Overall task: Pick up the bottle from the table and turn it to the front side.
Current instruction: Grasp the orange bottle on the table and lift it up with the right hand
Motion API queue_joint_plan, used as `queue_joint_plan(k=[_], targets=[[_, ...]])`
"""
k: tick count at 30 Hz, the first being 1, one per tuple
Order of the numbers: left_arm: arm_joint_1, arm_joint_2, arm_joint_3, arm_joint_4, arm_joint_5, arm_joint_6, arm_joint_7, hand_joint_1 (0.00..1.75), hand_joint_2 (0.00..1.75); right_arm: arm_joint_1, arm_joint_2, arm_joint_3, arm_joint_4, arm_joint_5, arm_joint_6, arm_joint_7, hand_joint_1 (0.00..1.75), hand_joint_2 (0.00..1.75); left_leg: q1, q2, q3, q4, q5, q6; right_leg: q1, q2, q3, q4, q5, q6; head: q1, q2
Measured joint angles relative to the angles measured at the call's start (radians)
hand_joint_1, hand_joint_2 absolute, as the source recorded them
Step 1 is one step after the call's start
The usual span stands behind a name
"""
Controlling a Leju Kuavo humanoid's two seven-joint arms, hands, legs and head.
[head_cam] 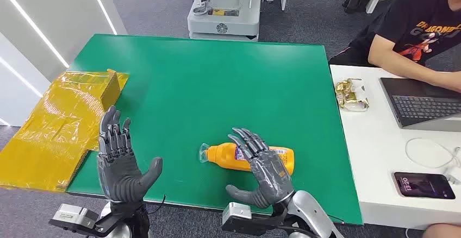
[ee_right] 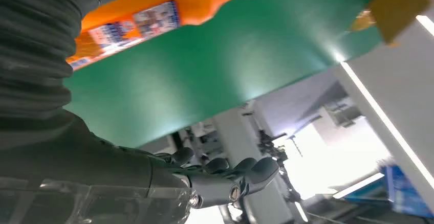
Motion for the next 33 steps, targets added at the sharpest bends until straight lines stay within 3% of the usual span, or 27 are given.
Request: queue_joint_plan(k=[12,20,33], targets=[[0.006,-0.01,0.0,0.015,-0.022,-0.051,0.0,0.0,1.75,-0.014,-0.057,-0.065,0.002,0.038,0.199,0.109,0.0,1.75,0.0,0.0,0.0,0.0,0.0,0.0,0.0,0.0,0.0,0.0,0.0,0.0,0.0,0.0],[0.001,-0.029,0.0,0.039,-0.043,-0.055,0.0,0.0,1.75,-0.117,-0.06,-0.059,0.077,0.028,0.307,0.061,0.0,1.75,0.0,0.0,0.0,0.0,0.0,0.0,0.0,0.0,0.0,0.0,0.001,0.0,0.0,0.0],[-0.035,-0.048,0.0,0.06,-0.059,-0.061,0.019,0.0,1.75,-0.328,-0.033,0.042,0.263,0.012,0.401,0.032,0.0,1.75,0.0,0.0,0.0,0.0,0.001,0.0,0.0,0.0,-0.001,0.001,0.001,-0.001,0.0,0.0]])
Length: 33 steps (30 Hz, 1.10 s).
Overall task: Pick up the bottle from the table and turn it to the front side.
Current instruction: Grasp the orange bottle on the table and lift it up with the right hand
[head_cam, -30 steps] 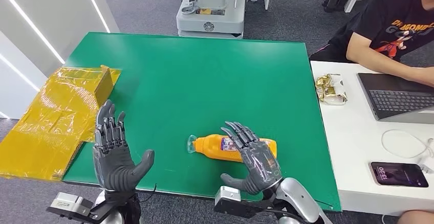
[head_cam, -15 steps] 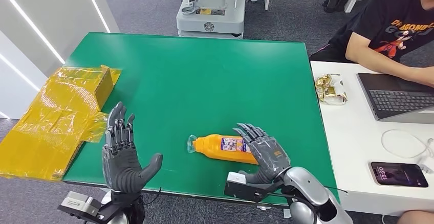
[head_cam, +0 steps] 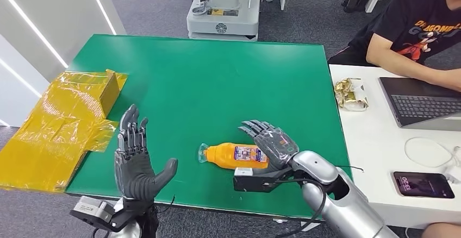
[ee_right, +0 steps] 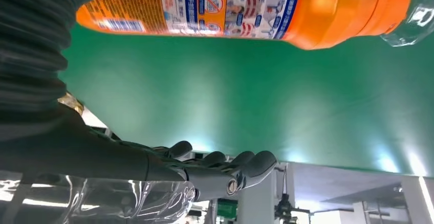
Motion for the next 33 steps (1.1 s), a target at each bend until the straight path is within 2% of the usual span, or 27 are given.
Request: queue_joint_plan(k=[4,9,19,33], targets=[[-0.014,-0.006,0.001,0.0,-0.002,-0.012,0.019,0.0,1.75,-0.07,0.012,0.037,0.072,-0.014,0.028,0.002,0.0,1.75,0.0,-0.001,0.0,0.0,0.001,0.001,0.0,-0.001,0.0,0.0,0.0,0.0,0.0,0.0],[-0.016,-0.015,0.015,0.0,0.01,-0.02,0.028,0.0,1.75,-0.107,0.013,0.061,0.148,-0.033,0.035,0.034,0.0,1.75,0.0,-0.001,0.0,0.0,0.001,0.001,0.0,-0.001,0.0,0.0,0.0,0.0,0.0,0.0],[-0.029,-0.032,0.047,0.002,0.04,-0.037,0.043,0.0,1.75,-0.06,-0.035,0.081,0.19,-0.058,0.076,0.112,0.0,1.75,0.0,-0.001,0.0,0.001,0.001,0.001,0.0,-0.001,0.0,-0.001,0.0,0.0,0.0,0.0],[-0.044,-0.035,0.051,0.003,0.058,-0.015,0.046,0.0,1.75,-0.035,-0.056,0.086,0.213,-0.063,0.08,0.122,0.0,1.75,0.0,-0.001,0.0,0.0,0.001,0.001,0.0,-0.001,0.0,-0.001,0.0,0.0,0.0,0.0]])
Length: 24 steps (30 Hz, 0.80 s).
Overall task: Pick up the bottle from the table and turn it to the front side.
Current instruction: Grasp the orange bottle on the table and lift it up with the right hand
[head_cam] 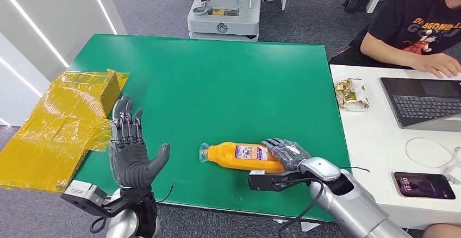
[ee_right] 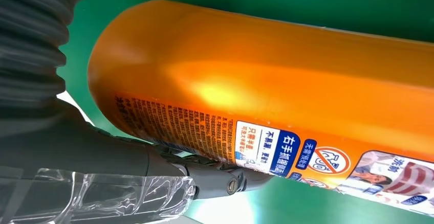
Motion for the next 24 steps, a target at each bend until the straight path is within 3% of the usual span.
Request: queue_joint_plan(k=[4,8,20,24], targets=[[-0.001,0.0,0.0,0.0,0.002,0.005,0.001,0.0,1.75,0.003,-0.003,0.0,0.002,0.004,-0.009,0.006,0.02,1.75,0.0,0.0,0.0,0.0,0.0,0.0,0.0,0.0,0.0,0.0,0.0,0.0,0.0,0.0],[-0.001,0.0,0.0,0.0,0.006,0.014,0.001,0.0,1.75,0.017,-0.008,0.0,-0.002,0.027,-0.033,0.025,1.68,1.75,0.0,0.0,0.0,0.0,0.0,0.0,0.0,0.0,0.0,0.0,0.0,0.0,0.0,0.0],[-0.002,0.0,0.0,0.0,0.015,0.022,0.005,0.0,1.75,0.078,-0.016,-0.022,-0.056,0.063,-0.084,0.024,1.75,1.75,0.0,0.0,0.001,0.0,0.0,0.0,0.0,0.0,0.0,0.0,0.0,0.0,0.0,0.0],[-0.003,0.0,0.0,0.0,0.016,0.035,0.005,0.0,1.75,0.097,-0.008,-0.037,-0.058,0.1,-0.16,0.008,1.75,1.75,0.0,0.0,0.0,0.0,0.0,0.0,0.0,0.0,0.0,0.0,0.0,0.0,0.0,0.0]])
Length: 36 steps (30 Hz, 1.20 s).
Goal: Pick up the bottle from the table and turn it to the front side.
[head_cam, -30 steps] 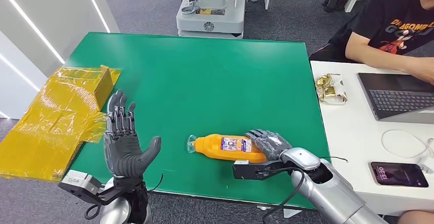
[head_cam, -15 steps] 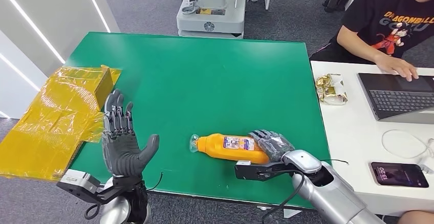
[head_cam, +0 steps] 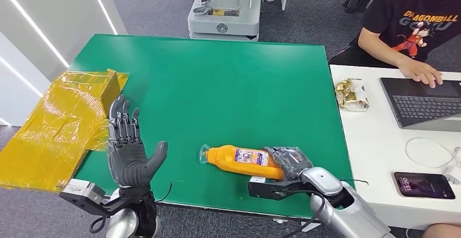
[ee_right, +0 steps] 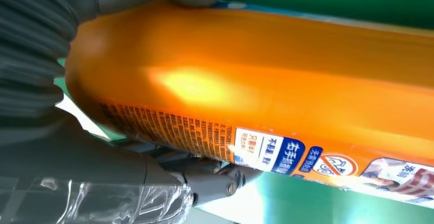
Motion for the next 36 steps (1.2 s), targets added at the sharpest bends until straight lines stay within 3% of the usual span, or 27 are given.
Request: queue_joint_plan(k=[5,13,26,29,36], targets=[[0.0,0.0,-0.001,0.001,0.002,0.014,-0.001,0.0,1.75,0.043,0.065,-0.068,-0.01,-0.027,-0.197,-0.032,1.75,1.75,0.0,0.0,0.0,0.0,0.0,0.0,0.0,0.001,-0.001,0.0,0.0,0.0,0.0,0.0],[0.002,0.0,-0.003,0.015,0.036,0.009,0.02,0.0,1.75,0.177,0.181,-0.171,-0.082,-0.11,-0.425,-0.102,1.75,1.75,0.0,0.0,-0.001,-0.001,-0.001,0.0,0.0,0.0,-0.001,0.0,-0.001,0.0,0.0,0.0],[-0.017,-0.005,-0.022,0.055,0.04,0.073,0.039,0.0,1.75,0.263,0.257,-0.235,-0.143,-0.16,-0.641,-0.223,1.75,1.75,0.0,0.0,-0.001,-0.001,0.0,0.0,0.0,0.0,-0.001,0.0,-0.001,0.0,0.0,0.0],[-0.038,-0.004,-0.046,0.077,0.091,0.029,0.052,0.0,1.75,0.265,0.269,-0.238,-0.147,-0.174,-0.689,-0.259,1.75,1.75,0.0,0.0,-0.001,-0.001,0.0,0.0,0.0,0.0,-0.001,0.0,-0.001,0.0,0.0,0.0],[-0.055,0.01,-0.103,0.122,0.158,-0.087,0.058,0.0,1.75,0.277,0.281,-0.238,-0.148,-0.203,-0.705,-0.331,1.75,1.75,0.0,0.0,-0.001,-0.001,-0.001,0.0,0.0,0.0,-0.001,0.0,-0.001,0.0,0.0,0.0]])
